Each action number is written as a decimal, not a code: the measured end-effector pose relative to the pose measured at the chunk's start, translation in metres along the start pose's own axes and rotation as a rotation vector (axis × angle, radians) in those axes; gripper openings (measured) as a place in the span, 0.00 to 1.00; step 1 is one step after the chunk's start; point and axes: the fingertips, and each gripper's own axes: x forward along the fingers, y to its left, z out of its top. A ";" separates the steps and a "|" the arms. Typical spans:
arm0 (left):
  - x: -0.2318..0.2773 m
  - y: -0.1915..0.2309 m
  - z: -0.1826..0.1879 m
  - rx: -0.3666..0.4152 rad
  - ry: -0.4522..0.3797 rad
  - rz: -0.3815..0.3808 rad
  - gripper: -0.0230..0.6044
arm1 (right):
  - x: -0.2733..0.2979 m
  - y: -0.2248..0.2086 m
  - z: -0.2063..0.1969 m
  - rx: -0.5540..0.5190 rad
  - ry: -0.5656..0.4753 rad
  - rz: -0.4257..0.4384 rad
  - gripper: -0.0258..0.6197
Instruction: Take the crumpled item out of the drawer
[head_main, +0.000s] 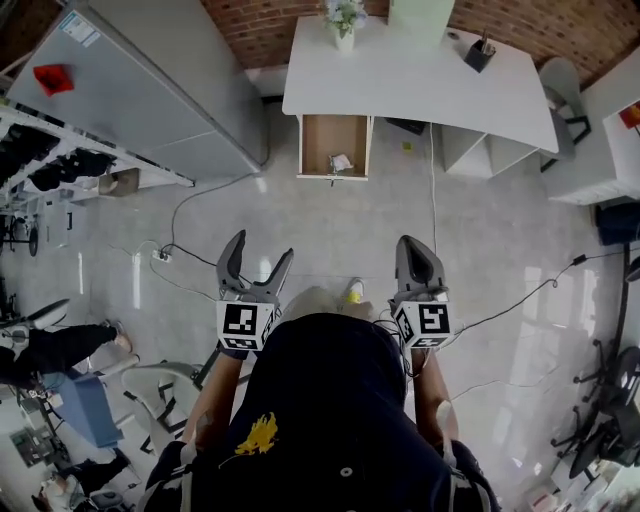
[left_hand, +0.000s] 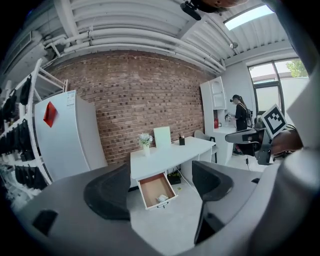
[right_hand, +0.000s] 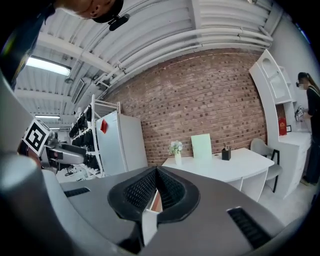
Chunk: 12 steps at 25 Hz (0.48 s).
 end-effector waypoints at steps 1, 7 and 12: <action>0.008 -0.001 0.002 0.002 0.008 -0.007 0.65 | 0.005 -0.008 0.004 -0.002 -0.004 -0.006 0.08; 0.070 0.007 0.008 0.010 0.050 -0.031 0.65 | 0.047 -0.061 0.018 0.021 -0.004 -0.067 0.08; 0.134 0.020 0.008 -0.027 0.044 -0.062 0.65 | 0.088 -0.088 0.019 -0.007 0.042 -0.092 0.08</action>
